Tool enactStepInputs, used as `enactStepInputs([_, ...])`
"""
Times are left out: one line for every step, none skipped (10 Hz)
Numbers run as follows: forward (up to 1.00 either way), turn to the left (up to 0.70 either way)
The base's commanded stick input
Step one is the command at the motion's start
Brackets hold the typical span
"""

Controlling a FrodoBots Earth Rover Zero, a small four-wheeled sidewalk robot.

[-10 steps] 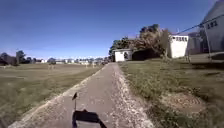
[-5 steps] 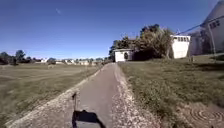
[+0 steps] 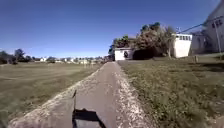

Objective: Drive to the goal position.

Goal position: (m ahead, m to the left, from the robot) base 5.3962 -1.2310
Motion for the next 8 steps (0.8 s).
enactStepInputs([1.00, 0.00])
enactStepInputs([1.00, 0.00])
enactStepInputs([1.00, 0.01])
enactStepInputs([1.00, 0.02])
enactStepInputs([1.00, 0.02])
enactStepInputs([1.00, 0.00])
enactStepInputs([1.00, 0.00])
enactStepInputs([1.00, 0.00])
